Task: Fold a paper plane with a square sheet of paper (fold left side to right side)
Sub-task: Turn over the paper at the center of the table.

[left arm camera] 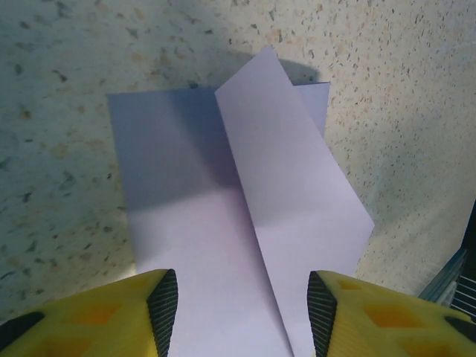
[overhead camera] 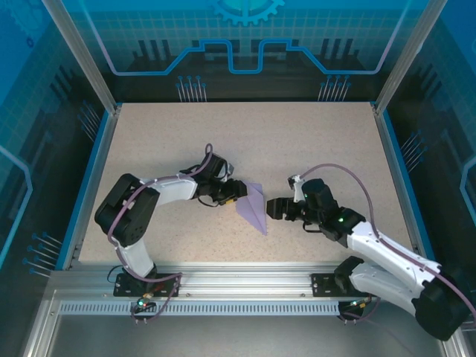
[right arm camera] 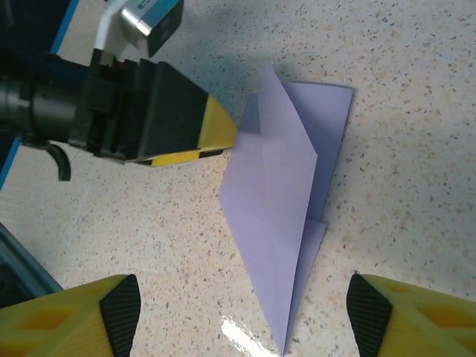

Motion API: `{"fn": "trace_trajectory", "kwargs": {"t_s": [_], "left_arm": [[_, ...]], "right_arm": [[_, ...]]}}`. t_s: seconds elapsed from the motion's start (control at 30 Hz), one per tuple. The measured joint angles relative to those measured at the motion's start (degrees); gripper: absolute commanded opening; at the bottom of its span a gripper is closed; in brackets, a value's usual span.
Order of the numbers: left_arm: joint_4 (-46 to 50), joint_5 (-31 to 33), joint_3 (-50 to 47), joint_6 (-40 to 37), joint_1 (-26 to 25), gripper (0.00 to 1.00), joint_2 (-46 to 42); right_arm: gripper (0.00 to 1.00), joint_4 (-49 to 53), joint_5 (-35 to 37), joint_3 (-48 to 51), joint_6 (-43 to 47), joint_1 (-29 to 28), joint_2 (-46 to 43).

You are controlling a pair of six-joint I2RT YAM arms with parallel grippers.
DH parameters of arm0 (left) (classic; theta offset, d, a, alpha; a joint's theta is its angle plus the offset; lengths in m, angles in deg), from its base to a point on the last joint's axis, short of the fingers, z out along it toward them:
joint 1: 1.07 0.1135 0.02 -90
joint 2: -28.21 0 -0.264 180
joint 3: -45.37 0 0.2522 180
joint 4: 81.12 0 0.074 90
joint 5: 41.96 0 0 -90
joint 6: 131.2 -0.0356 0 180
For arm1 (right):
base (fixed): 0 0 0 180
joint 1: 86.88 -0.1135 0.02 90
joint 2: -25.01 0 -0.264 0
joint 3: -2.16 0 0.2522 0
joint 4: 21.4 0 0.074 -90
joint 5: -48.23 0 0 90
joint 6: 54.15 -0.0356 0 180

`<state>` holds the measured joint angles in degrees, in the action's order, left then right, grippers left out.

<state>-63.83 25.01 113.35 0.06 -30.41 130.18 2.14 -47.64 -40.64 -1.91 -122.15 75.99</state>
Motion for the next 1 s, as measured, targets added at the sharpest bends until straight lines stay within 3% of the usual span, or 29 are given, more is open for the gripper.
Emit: {"fn": "trace_trajectory", "kwargs": {"t_s": [0.33,0.47,0.63,0.83,1.0], "left_arm": [[-1.0,-1.0,5.9,0.9,-1.6,0.48,6.6],[-1.1,-1.5,7.6,1.0,-2.3,0.39,8.7],[-1.0,-1.9,8.7,0.9,-2.3,0.24,9.0],[-0.6,-1.9,9.5,0.4,-2.3,0.10,8.5],[1.2,-1.5,9.5,-0.8,-2.3,0.05,4.1]], "right_arm": [[0.77,3.3,-0.6,2.2,-1.8,0.1,-11.2],[0.83,5.8,-0.6,2.5,-2.8,0.1,-15.5],[1.00,9.5,-0.5,2.5,-3.7,0.1,-19.3],[1.00,14.3,-0.8,2.4,-3.2,0.2,-19.4],[1.00,14.3,-5.5,2.4,-3.4,3.3,-14.9]]}}
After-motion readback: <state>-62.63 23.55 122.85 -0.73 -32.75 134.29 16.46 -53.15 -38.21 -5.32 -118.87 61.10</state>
